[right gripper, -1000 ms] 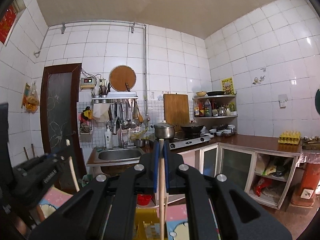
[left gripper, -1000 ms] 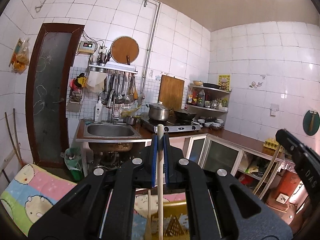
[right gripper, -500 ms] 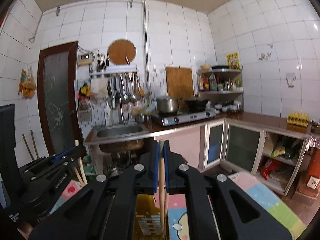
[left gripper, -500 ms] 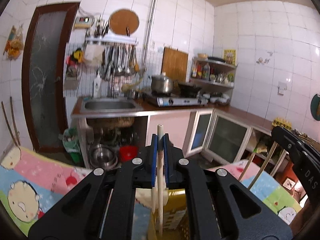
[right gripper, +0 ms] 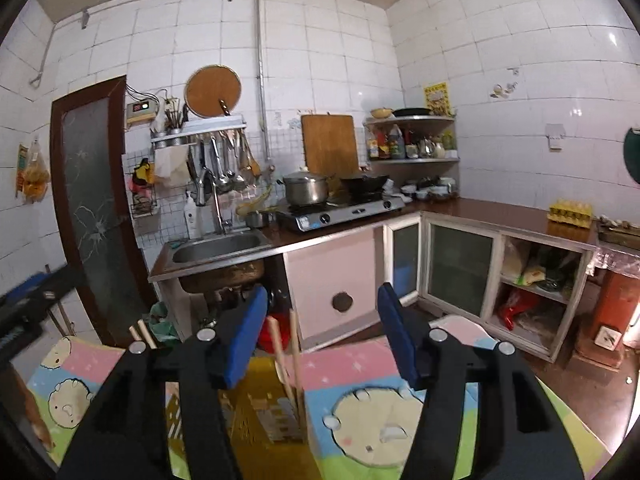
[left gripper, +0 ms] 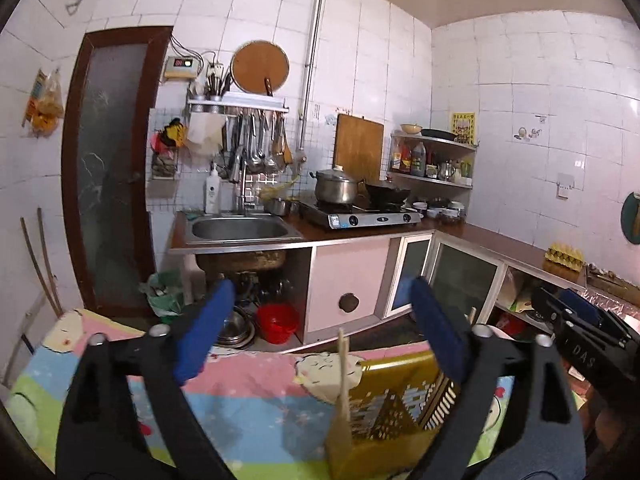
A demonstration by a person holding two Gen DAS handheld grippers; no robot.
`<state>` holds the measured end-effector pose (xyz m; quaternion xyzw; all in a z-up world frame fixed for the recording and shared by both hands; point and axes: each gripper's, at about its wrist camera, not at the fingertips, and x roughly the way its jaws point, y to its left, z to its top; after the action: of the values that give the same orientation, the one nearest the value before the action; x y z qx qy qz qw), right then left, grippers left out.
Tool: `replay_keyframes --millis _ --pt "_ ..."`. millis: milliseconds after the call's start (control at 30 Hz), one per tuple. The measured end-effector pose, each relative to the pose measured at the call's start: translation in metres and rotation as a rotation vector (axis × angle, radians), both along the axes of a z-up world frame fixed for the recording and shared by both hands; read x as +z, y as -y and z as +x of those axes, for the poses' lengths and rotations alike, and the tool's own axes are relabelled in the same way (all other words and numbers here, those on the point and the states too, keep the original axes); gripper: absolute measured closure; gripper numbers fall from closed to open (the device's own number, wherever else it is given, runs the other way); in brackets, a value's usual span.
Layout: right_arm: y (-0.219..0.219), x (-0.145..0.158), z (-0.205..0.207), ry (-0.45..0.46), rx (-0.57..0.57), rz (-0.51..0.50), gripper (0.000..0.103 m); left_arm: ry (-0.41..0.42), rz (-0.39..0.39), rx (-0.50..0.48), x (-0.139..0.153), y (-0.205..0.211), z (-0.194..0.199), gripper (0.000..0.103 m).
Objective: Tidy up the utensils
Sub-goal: 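Open both tools to drop the chopsticks into the yellow holder, then lower both tools back to the utensils on the quilt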
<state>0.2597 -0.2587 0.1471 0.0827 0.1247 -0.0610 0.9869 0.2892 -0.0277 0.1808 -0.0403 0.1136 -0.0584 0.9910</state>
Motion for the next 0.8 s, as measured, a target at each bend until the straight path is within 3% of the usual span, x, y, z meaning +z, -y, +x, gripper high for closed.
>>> replay_keyframes --millis 33,233,467,600,800 --pt "-0.001 -0.002 -0.006 -0.008 -0.003 0.002 0.036 -0.002 0.001 0.003 0.0 -0.004 -0.008 0.006" --pt "-0.01 -0.037 -0.044 -0.098 -0.008 -0.007 0.03 -0.103 0.01 0.005 -0.031 -0.027 -0.045 0.005" --pt "-0.029 -0.109 -0.06 -0.276 0.003 0.004 0.029 -0.247 0.036 0.025 -0.09 -0.039 -0.053 0.005" --pt "-0.037 -0.145 -0.063 -0.361 0.012 0.009 0.029 -0.354 0.006 0.018 -0.126 -0.046 -0.051 0.005" --pt "-0.046 -0.177 -0.072 -0.436 0.023 0.002 0.029 -0.47 -0.026 0.04 -0.169 -0.048 -0.044 0.005"
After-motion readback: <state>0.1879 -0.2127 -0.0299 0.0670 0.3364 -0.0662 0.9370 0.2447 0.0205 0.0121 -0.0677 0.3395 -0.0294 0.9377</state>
